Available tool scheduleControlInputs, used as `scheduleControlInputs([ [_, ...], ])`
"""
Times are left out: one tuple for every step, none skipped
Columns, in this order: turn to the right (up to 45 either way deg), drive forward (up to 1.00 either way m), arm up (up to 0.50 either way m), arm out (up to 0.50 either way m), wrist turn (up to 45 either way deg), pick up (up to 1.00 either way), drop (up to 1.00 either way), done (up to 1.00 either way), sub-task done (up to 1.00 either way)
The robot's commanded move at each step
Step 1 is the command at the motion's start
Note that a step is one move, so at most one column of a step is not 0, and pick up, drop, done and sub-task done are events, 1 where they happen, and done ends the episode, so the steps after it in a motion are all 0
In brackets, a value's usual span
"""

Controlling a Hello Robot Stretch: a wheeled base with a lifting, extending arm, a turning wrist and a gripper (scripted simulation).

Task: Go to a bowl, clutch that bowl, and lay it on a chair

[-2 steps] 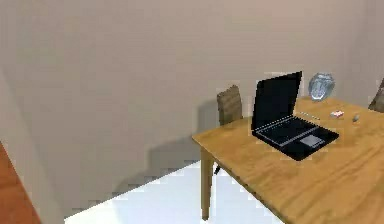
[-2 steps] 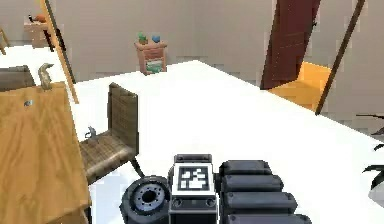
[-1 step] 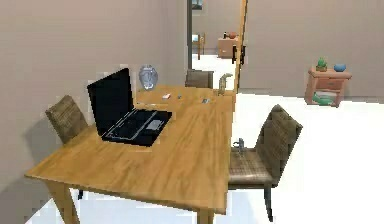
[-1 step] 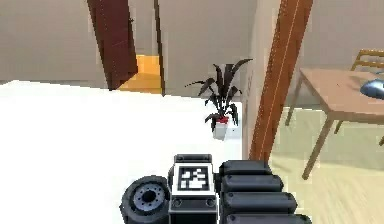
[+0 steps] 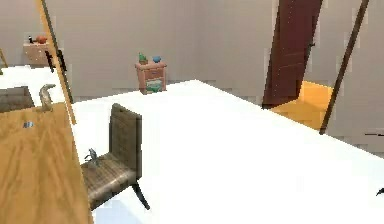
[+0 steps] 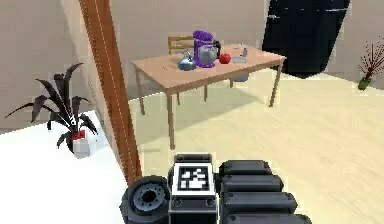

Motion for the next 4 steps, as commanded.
scheduleControlInputs([
  [27.0, 0.0, 0.0, 0.0, 0.0, 0.0, 0.0, 0.0, 0.0],
  [0.0, 0.3, 0.0, 0.0, 0.0, 0.0, 0.0, 0.0, 0.0],
  [-15.0, 0.0, 0.0, 0.0, 0.0, 0.0, 0.0, 0.0, 0.0],
  [0.0, 1.0, 0.0, 0.0, 0.0, 0.0, 0.0, 0.0, 0.0],
])
